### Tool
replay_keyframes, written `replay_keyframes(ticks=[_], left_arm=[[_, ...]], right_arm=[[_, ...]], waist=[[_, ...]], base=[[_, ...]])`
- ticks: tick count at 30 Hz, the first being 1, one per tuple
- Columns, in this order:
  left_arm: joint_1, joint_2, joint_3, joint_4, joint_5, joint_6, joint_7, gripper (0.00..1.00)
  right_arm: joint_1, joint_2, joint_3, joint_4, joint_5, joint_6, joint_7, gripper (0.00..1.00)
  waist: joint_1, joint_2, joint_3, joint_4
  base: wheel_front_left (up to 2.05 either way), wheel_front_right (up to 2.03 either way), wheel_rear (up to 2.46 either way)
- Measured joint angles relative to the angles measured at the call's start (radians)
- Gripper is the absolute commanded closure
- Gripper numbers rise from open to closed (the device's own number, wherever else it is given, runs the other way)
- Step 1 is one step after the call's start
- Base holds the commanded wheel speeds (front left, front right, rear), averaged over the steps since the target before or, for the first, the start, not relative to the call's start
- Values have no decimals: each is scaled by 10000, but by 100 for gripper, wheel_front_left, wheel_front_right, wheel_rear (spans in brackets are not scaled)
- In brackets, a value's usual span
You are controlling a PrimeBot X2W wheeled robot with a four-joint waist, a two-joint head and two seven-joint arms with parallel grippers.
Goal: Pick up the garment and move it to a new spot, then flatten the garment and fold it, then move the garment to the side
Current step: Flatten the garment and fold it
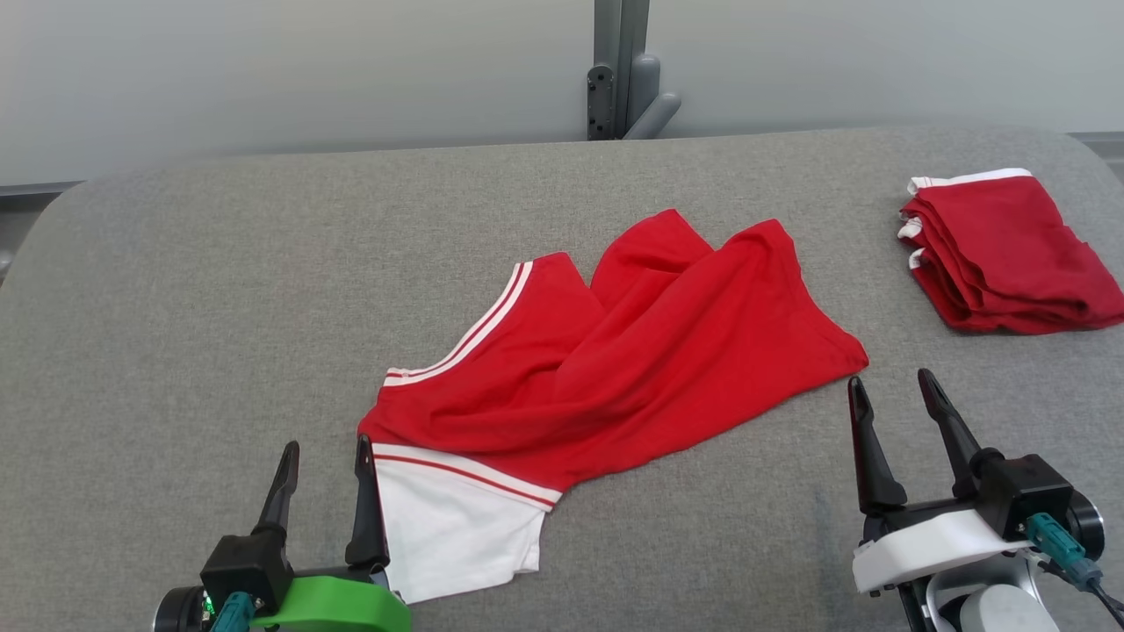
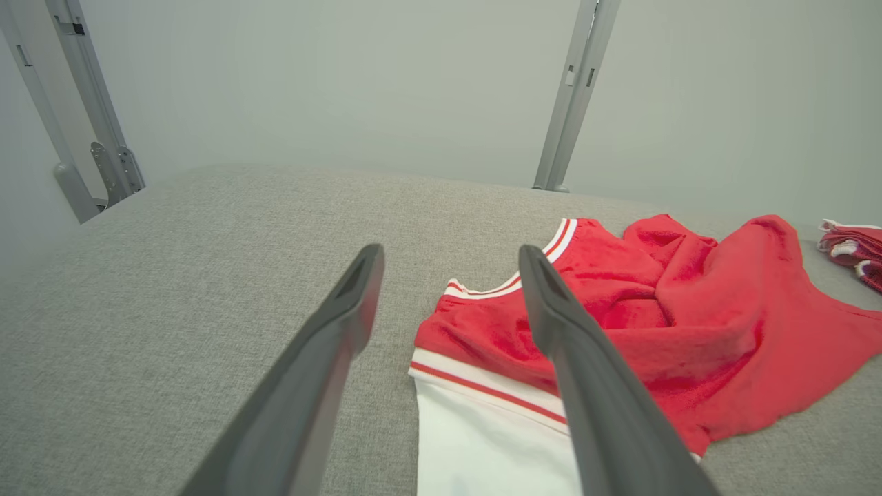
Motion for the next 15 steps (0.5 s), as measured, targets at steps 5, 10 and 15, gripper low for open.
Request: replay_keyframes(ticks=[5, 10, 15], left_arm=[[64, 0, -44, 12, 33, -42, 0, 0], [180, 0, -63, 90, 92, -44, 0, 0], [222, 0, -107, 272, 121, -69, -2, 0]], right_arm=[[42, 4, 232, 180, 94, -2, 0, 0], [50, 4, 314, 305, 136, -2, 0, 0], [50, 4, 336, 368, 136, -2, 0, 0]], waist=[[0, 0, -146, 0], [0, 0, -241, 14], [0, 0, -271, 59]], base=[[0, 0, 0], [0, 0, 0], [0, 0, 0]])
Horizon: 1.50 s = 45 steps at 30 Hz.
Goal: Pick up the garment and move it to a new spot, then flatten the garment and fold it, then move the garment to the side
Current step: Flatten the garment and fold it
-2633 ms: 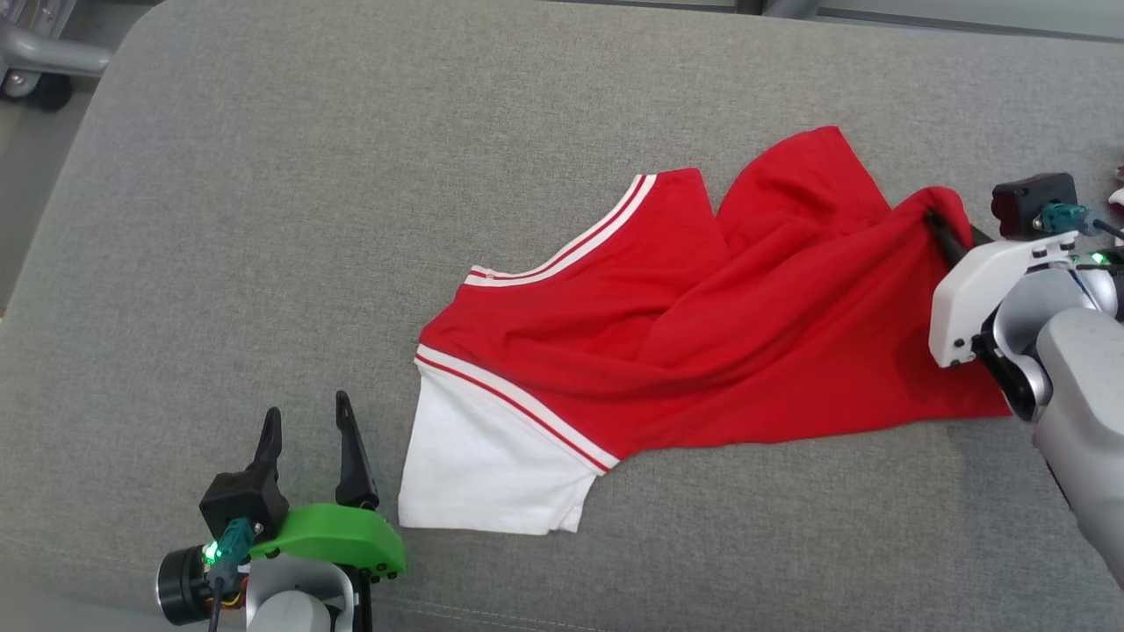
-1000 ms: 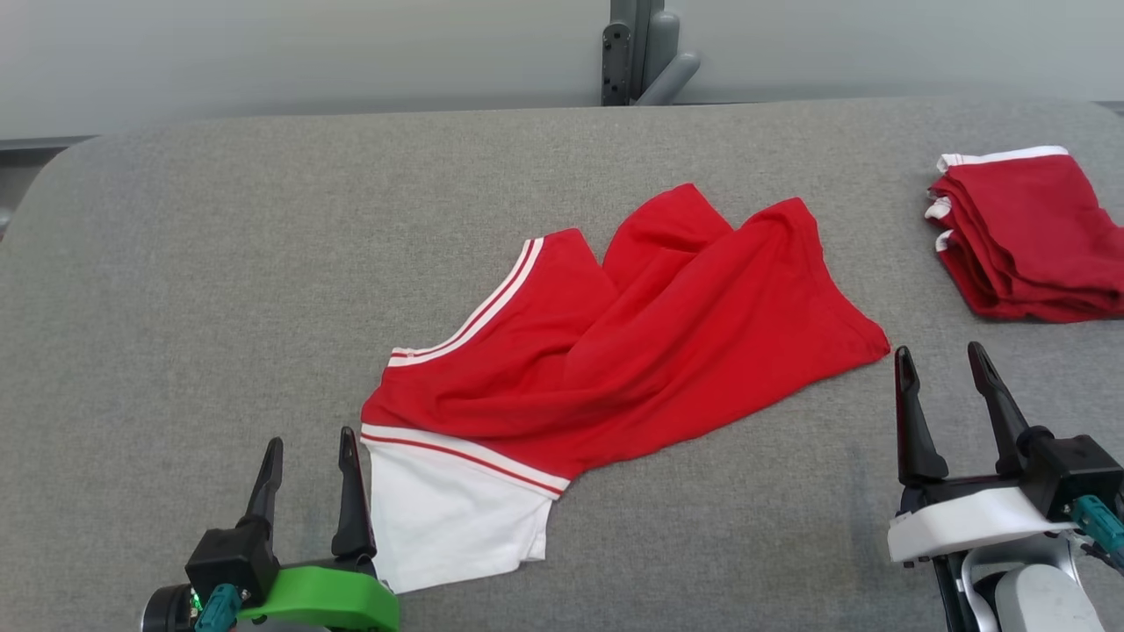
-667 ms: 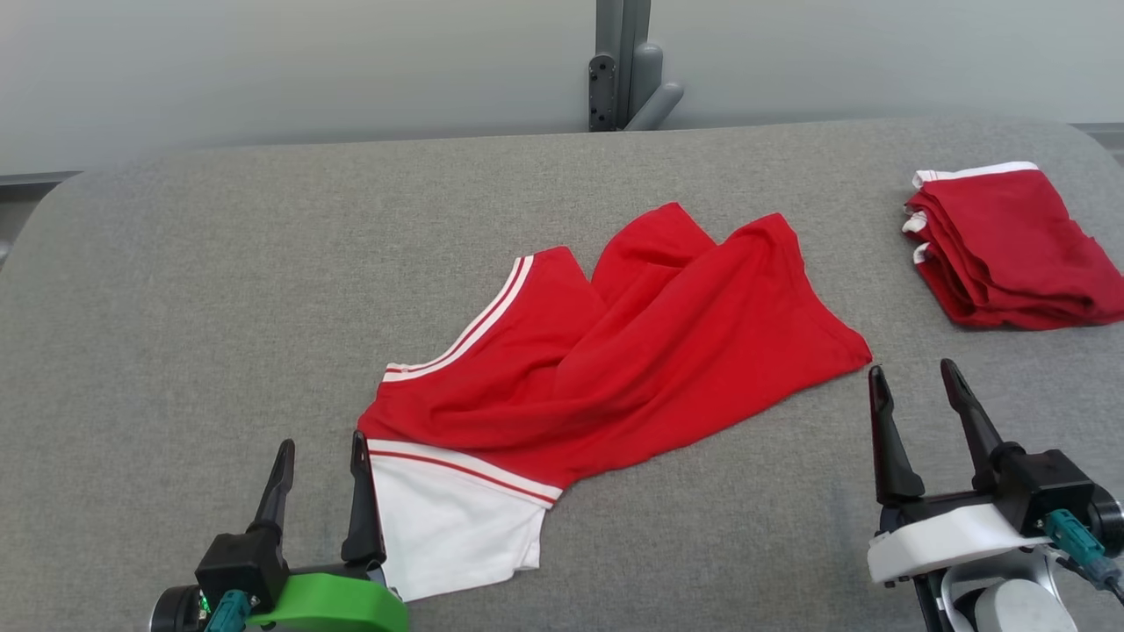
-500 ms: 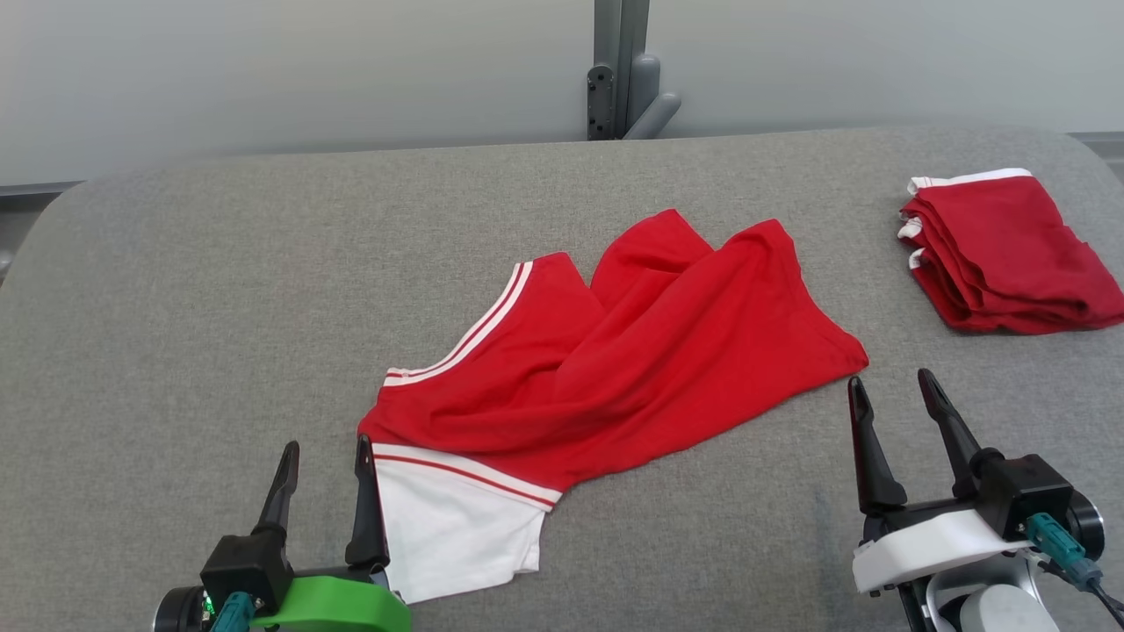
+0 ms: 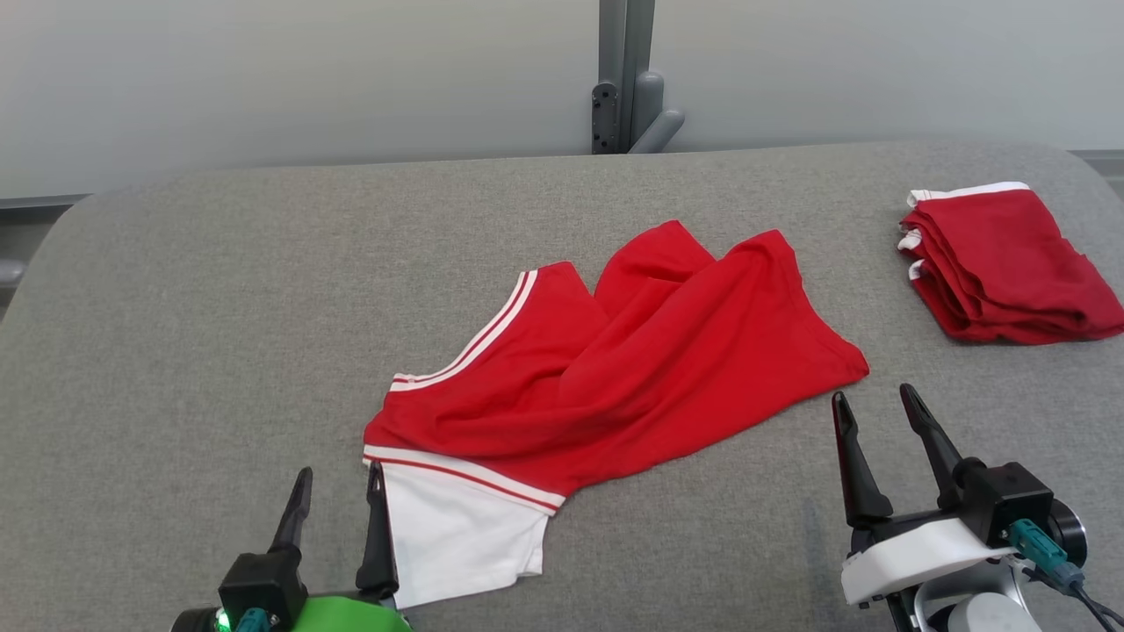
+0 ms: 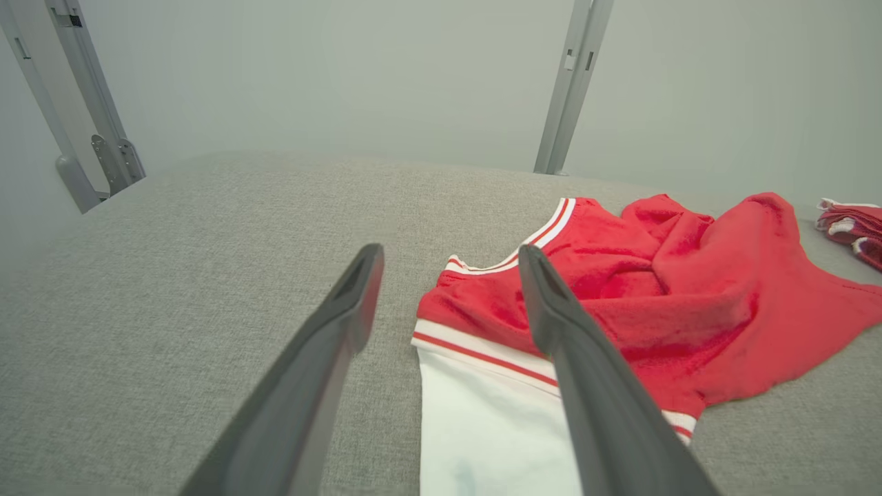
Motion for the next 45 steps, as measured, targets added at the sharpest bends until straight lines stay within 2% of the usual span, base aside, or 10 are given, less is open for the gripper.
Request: replay_keyframes(ticks=[6, 15, 23, 24, 26, 27, 28, 33, 36, 45], left_arm=[[240, 61, -157, 713, -107, -180, 397, 0], [616, 98, -280, 1377, -715, -265, 2069, 0], [377, 59, -527, 1841, -945, -199, 2353, 0], [321, 56, -571, 1921, -970, -173, 2416, 3], [231, 46, -631, 2132, -976, -115, 2468, 18], [179, 44, -650, 2224, -984, -86, 2493, 29], [121, 44, -656, 2309, -993, -77, 2485, 47], [-143, 36, -686, 2638, -1377, -132, 2376, 63], [-297, 29, -759, 2800, -1463, -138, 2295, 100], [-546, 2, -631, 2479, -1785, 8, 1175, 100]], right_arm=[[-1, 0, -13, 58, -25, 0, 0, 0], [-25, 0, -107, 144, -157, 2, 0, 0], [-131, 0, -81, 226, -163, 2, 0, 0], [-132, 0, -98, 236, -174, 0, 0, 0], [-144, 0, -115, 251, -205, 2, 0, 0], [-162, 0, -117, 255, -211, 0, 0, 0], [-187, 0, -121, 255, -221, 2, 0, 0], [-221, 0, -157, 253, -222, 0, 0, 0], [-231, 0, -215, 253, -232, 2, 0, 0], [-461, 6, -1068, 1273, -228, 0, 0, 0]], waist=[[0, 0, 62, 66], [0, 0, 240, 102], [0, 0, 341, -30], [0, 0, 352, -54], [0, 0, 380, -96], [0, 0, 395, -116], [0, 0, 409, -135], [0, 0, 486, -184], [0, 0, 516, -151], [0, 0, 620, 193]], base=[[0, 0, 0], [0, 0, 0], [0, 0, 0], [0, 0, 0], [0, 0, 0], [0, 0, 0], [0, 0, 0], [0, 0, 0], [0, 0, 0], [0, 0, 0]])
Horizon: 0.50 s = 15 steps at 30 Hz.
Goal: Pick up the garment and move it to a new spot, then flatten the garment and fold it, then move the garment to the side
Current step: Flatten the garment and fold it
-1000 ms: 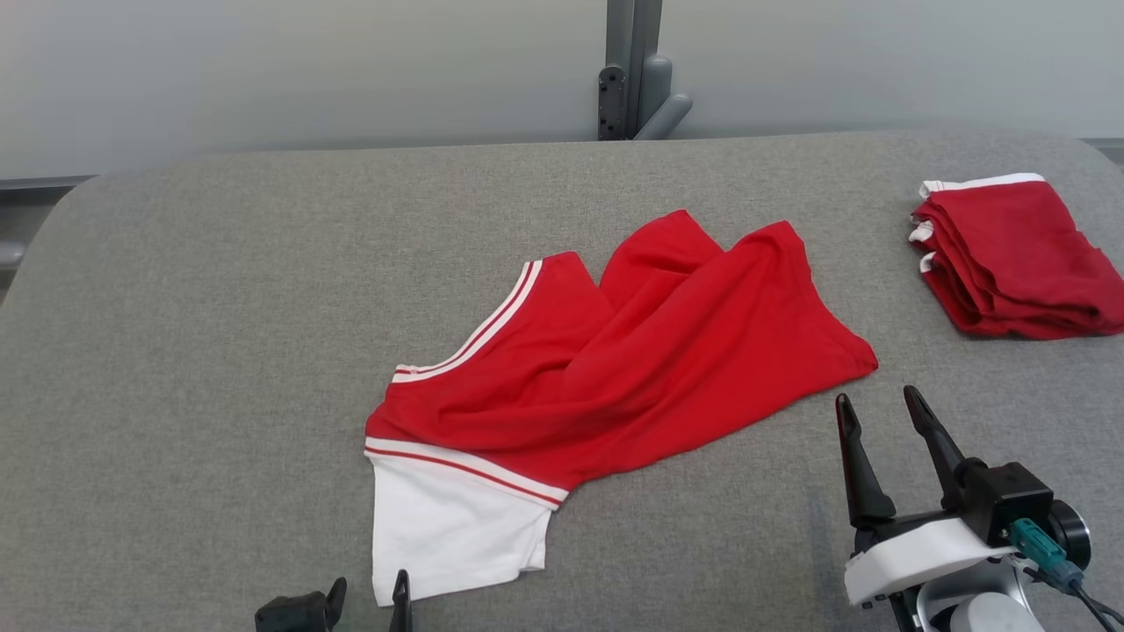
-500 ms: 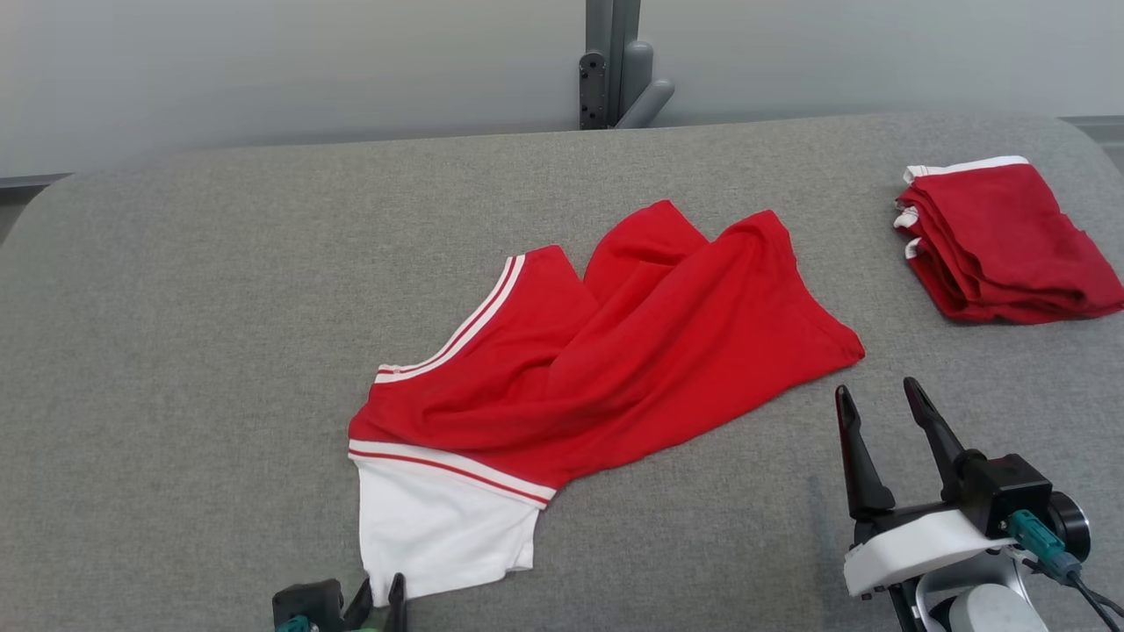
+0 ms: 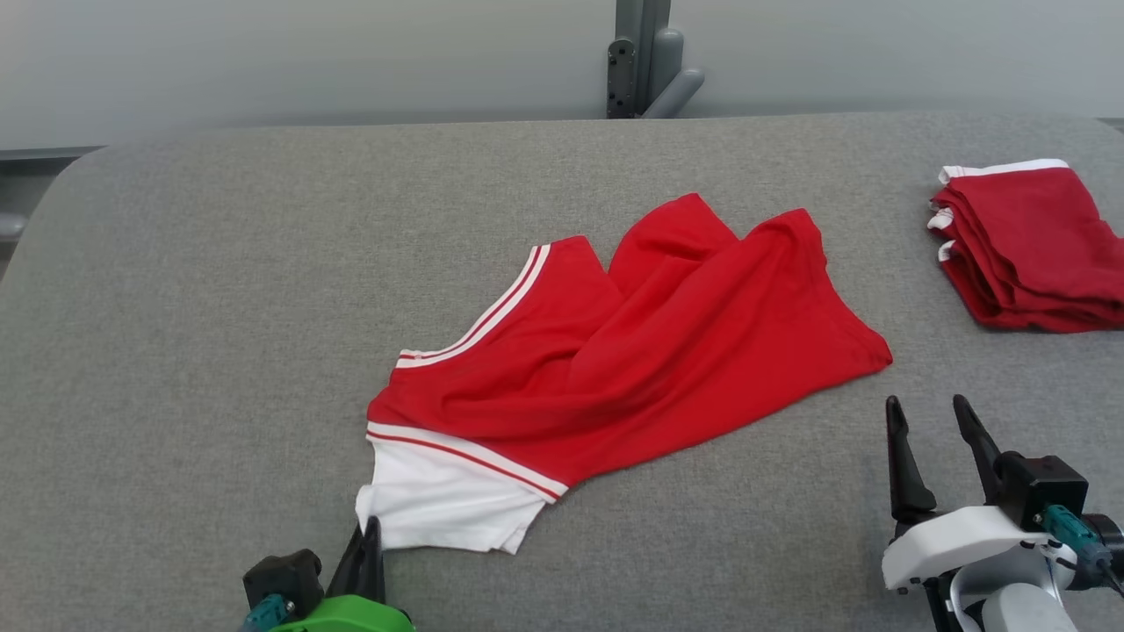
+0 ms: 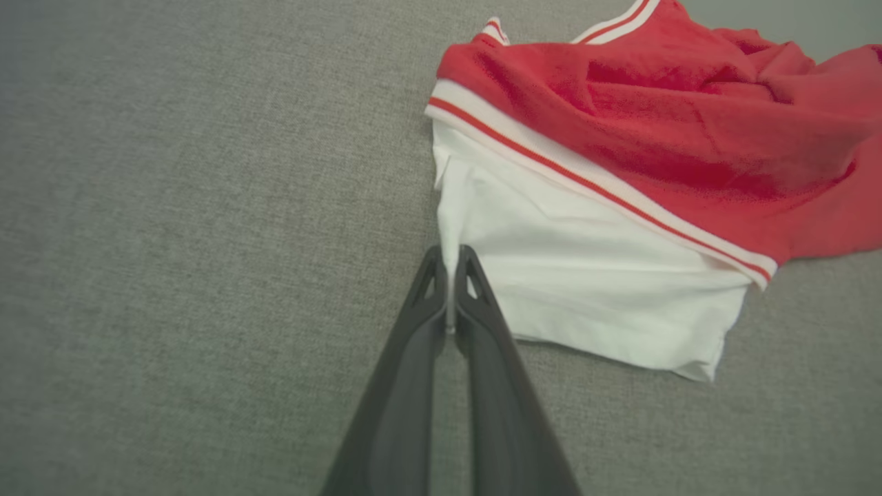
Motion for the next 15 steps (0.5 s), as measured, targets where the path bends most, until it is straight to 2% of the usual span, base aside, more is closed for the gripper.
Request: replay_keyframes(ticks=[7, 15], left_arm=[[-45, 153, 495, -955, -67, 357, -593, 100], [33, 286, 548, -1488, -81, 491, -497, 100]], right_arm=[[-635, -4, -917, 1547, -199, 0, 61, 0], [-1029, 6, -688, 2924, 192, 0, 236, 0]], waist=[[0, 0, 109, 517], [0, 0, 205, 968]], base=[[0, 0, 0], [0, 0, 0]])
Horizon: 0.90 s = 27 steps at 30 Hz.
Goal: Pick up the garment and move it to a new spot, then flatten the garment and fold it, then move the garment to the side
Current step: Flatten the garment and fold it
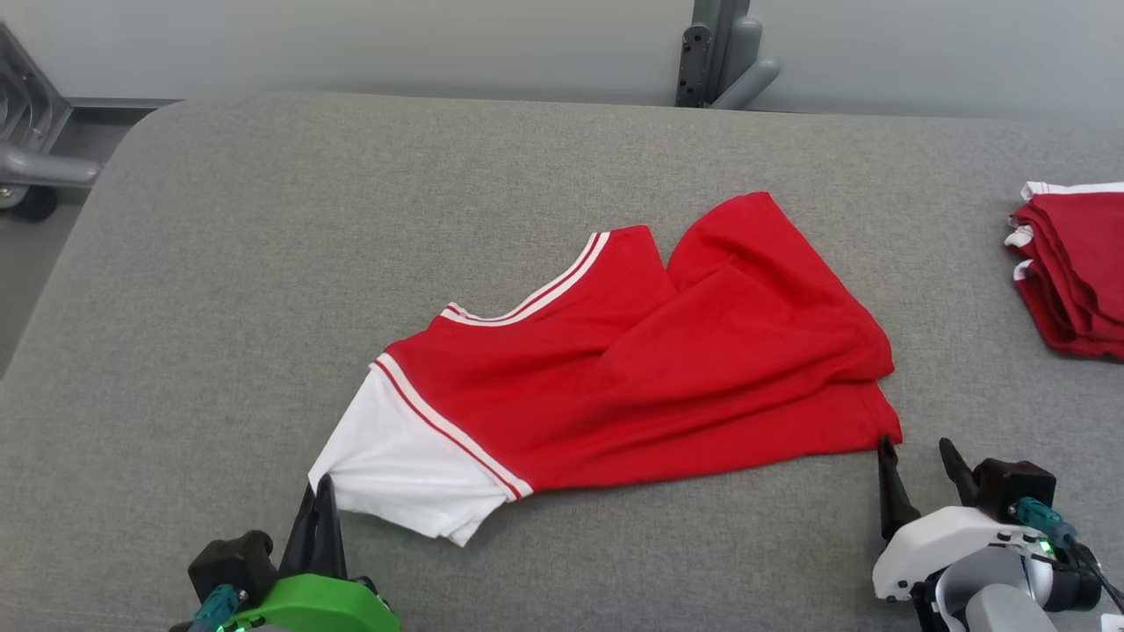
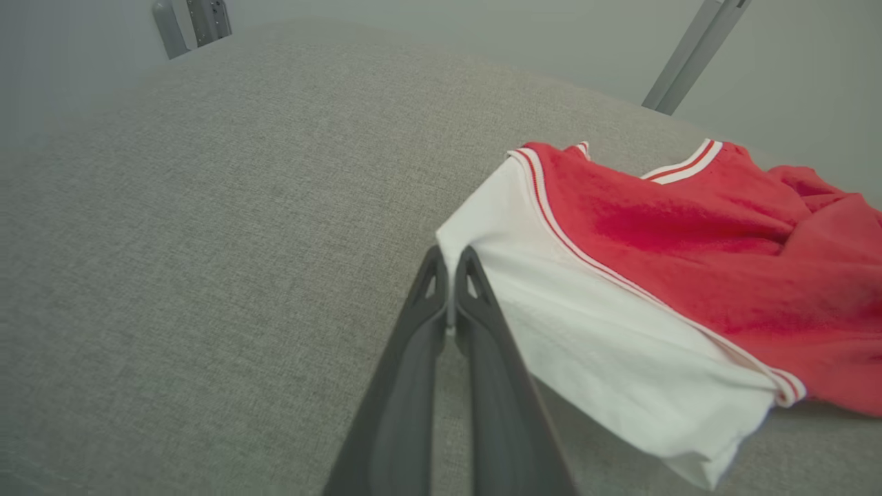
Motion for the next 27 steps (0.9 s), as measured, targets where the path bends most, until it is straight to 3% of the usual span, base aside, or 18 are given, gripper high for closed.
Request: replay_keyframes(ticks=[9, 10, 12, 13, 15, 21, 27], left_arm=[[80, -4, -173, -159, -2, 113, 56, 100], [72, -4, -174, -153, -12, 113, 56, 100], [41, 2, -184, -138, -15, 113, 46, 100], [30, 2, -194, -128, -15, 113, 40, 100], [22, 6, -205, -96, -17, 113, 23, 100], [-1, 13, -209, -192, -111, 27, -113, 100], [-107, -127, -121, -901, -1001, -234, -178, 100]], right_arm=[[-1025, 6, 491, 1664, 226, 0, -27, 0], [-1157, -4, 539, 1829, 226, 0, -27, 6], [-1425, -10, 631, 2148, 211, 0, -27, 51], [-1534, -19, 700, 2291, 213, 0, -27, 62], [-1719, -27, 867, 2558, 257, -2, 0, 100], [-1908, -10, 1248, 2694, 970, 0, -92, 100], [-1867, 6, 1743, 1331, 2796, 0, -186, 100]], waist=[[0, 0, 192, 105], [0, 0, 211, 101], [0, 0, 237, 86], [0, 0, 244, 80], [0, 0, 238, 71], [0, 0, 122, -5], [0, 0, -137, -227]], base=[[0, 0, 0], [0, 0, 0], [0, 0, 0], [0, 0, 0], [0, 0, 0], [0, 0, 0], [0, 0, 0]])
